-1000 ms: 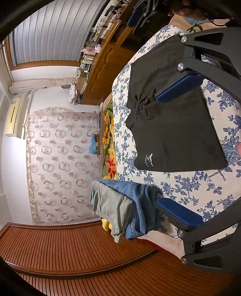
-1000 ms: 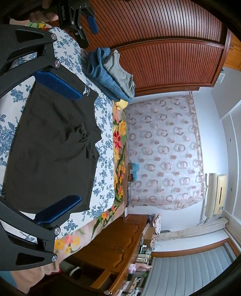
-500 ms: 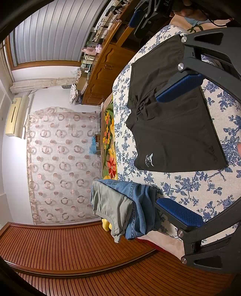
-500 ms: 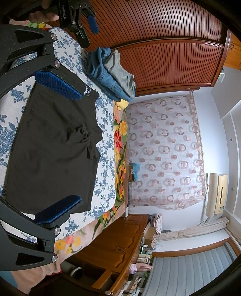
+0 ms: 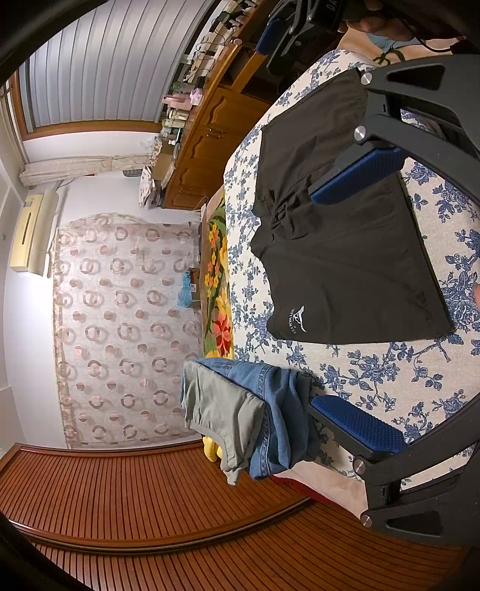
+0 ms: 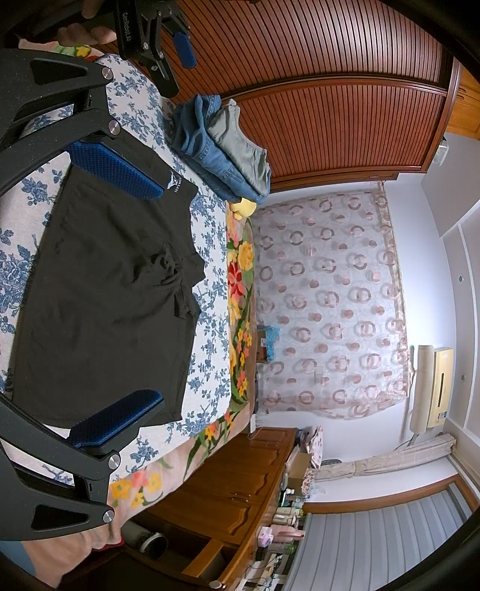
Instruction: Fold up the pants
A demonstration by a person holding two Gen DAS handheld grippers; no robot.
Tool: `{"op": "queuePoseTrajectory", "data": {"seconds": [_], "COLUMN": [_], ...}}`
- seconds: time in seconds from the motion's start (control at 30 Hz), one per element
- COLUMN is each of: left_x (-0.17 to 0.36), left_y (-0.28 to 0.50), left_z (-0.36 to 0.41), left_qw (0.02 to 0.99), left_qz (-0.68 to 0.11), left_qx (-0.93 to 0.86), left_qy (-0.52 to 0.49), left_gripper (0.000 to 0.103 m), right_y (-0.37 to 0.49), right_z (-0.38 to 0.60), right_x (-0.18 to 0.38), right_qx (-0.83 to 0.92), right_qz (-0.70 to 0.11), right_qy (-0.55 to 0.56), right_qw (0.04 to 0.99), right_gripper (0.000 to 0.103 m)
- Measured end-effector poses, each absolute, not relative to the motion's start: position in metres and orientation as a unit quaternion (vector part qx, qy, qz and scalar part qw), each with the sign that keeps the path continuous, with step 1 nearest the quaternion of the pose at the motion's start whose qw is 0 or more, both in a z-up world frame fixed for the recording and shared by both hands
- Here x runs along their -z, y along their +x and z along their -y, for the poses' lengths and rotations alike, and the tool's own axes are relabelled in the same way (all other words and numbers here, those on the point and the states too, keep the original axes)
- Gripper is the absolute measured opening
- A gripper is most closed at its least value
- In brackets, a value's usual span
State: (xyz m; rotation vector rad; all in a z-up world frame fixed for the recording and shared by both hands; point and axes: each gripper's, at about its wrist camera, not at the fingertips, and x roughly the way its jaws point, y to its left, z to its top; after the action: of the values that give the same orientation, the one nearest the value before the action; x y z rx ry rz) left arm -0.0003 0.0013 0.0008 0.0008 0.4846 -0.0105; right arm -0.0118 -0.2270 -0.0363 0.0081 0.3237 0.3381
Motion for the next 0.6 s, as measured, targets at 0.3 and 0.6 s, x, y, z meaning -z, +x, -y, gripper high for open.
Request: {"op": "queuePoseTrajectory", "data": {"seconds": [0.3, 0.6], "left_x": [-0.0011, -0.0024], "left_y": [-0.0019, -0.0021], "left_z": [-0.0005, 0.0033], "left_qw": [0.971, 0.971], "left_qz": [-0.239, -0.239], "left_qx": [0.006, 0.008], "left_qy": [0.000, 0.000], "left_gripper": [0.103, 0.103], "right_y": [-0.0109, -0.0102], "right_z": [0.2266, 0.2276], "right_x": [0.0369, 0.0367], "right_qx": [-0.167, -0.168], "right_qz": [-0.160, -0.160], "right_qy": [0.004, 0.005], "right_qw": [0.973, 0.973], "right_gripper": [0.103, 0.103]}}
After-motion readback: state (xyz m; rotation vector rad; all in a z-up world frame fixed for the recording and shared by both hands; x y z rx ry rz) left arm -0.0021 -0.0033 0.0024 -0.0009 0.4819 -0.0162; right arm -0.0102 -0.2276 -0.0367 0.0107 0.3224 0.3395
